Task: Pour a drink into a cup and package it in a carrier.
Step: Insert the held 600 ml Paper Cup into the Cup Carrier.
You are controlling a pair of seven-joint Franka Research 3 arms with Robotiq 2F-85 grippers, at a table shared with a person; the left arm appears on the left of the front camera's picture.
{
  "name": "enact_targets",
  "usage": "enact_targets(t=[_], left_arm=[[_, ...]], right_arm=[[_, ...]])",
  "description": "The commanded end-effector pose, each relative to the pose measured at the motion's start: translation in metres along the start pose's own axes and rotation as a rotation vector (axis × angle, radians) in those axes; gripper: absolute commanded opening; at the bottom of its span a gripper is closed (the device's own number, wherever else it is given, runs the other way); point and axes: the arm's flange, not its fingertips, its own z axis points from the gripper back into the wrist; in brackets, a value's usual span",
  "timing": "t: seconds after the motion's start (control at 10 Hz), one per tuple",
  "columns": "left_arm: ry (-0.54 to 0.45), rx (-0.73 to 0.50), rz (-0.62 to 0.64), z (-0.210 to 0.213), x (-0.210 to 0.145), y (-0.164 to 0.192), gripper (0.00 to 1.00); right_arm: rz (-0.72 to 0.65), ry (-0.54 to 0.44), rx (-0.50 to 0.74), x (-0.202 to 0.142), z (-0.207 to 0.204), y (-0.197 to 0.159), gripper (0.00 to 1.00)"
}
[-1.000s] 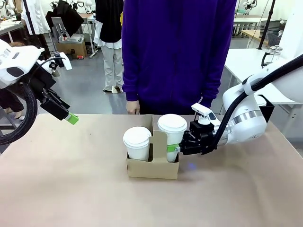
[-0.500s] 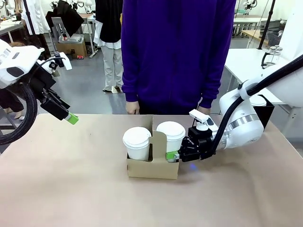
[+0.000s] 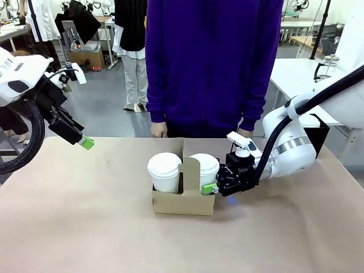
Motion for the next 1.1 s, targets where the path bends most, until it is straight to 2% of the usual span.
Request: enact_targets(t=[0.0, 0.3, 0.6, 0.8, 1.0], left_arm=[[-0.005, 0.005, 0.002, 0.001, 0.001, 0.001, 1.00], [-0.005, 0.005, 0.002, 0.001, 0.001, 0.001, 1.00], [-0.005, 0.005, 0.002, 0.001, 0.001, 0.001, 1.00], [-0.005, 0.005, 0.002, 0.001, 0.001, 0.001, 1.00], [-0.005, 0.005, 0.002, 0.001, 0.001, 0.001, 1.00]], right_arm=[[0.042, 0.060, 0.002, -0.001, 0.007, -0.002, 1.00], [0.077, 0.086, -0.025, 0.005, 0.031, 0.001, 1.00], [0.105, 0.067, -0.084, 0.019, 0.060, 0.004, 1.00], [0.109, 0.095, -0.187, 0.035, 0.087, 0.010, 1.00], [0.056, 0.160, -0.344, 0.065, 0.131, 0.038, 1.00]])
